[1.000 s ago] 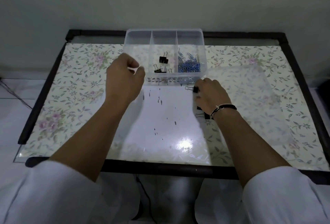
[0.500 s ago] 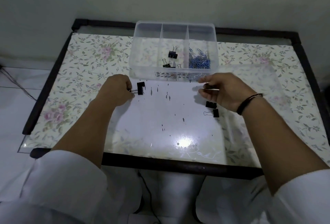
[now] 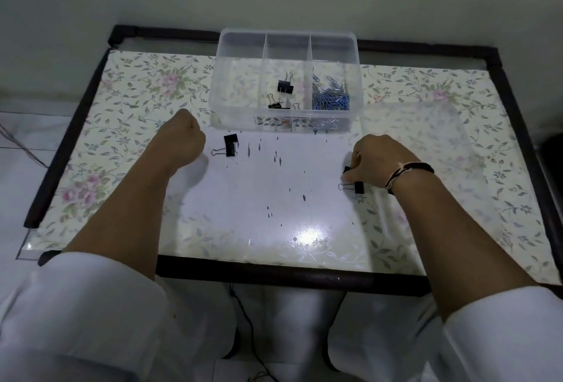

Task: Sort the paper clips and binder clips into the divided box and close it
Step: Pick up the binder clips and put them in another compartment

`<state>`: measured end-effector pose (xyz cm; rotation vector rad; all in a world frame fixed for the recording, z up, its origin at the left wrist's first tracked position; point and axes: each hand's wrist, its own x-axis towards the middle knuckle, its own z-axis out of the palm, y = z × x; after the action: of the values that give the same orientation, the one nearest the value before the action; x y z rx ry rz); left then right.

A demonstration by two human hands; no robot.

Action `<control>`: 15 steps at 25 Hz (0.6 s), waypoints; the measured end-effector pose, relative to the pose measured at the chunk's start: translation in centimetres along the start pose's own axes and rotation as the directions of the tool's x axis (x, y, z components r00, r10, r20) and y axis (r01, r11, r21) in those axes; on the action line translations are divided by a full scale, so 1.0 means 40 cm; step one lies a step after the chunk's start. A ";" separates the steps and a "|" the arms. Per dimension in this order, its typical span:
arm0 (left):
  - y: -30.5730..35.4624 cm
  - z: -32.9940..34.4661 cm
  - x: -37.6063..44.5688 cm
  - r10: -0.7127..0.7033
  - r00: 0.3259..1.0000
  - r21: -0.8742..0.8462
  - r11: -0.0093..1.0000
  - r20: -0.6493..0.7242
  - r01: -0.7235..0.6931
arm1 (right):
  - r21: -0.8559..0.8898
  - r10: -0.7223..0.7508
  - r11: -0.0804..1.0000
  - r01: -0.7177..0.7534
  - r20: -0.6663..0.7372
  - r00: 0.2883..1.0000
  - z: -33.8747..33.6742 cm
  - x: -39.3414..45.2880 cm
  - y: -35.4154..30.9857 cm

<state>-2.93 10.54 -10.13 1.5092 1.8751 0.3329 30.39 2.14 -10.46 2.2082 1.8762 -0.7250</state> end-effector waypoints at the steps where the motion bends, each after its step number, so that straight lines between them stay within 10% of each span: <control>1: 0.006 0.003 -0.002 0.015 1.000 0.006 1.000 -0.021 -0.014 | -0.020 -0.001 1.000 0.001 -0.023 1.000 0.003 0.002 -0.011; 6: 0.002 0.029 -0.003 -0.002 1.000 0.468 0.884 0.012 -0.004 | -0.025 0.225 0.973 -0.228 -0.084 0.971 -0.005 -0.023 -0.061; 11: 0.016 0.081 -0.001 -0.033 0.999 0.529 0.848 -0.010 0.033 | -0.043 0.218 0.975 -0.219 -0.029 0.976 0.023 -0.009 -0.086; 13: 0.025 0.086 -0.002 -0.057 0.998 0.507 0.859 -0.032 0.066 | 0.244 0.179 0.950 -0.194 0.084 0.980 0.011 -0.008 -0.083; 15: 0.030 0.086 -0.002 -0.048 0.998 0.494 0.868 -0.030 0.057 | 0.724 0.071 0.642 -0.252 0.271 0.960 -0.015 -0.018 -0.072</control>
<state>0.24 10.05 -11.88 1.7777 2.1146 -0.1850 27.71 2.36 -9.05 2.5139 1.3482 -1.9085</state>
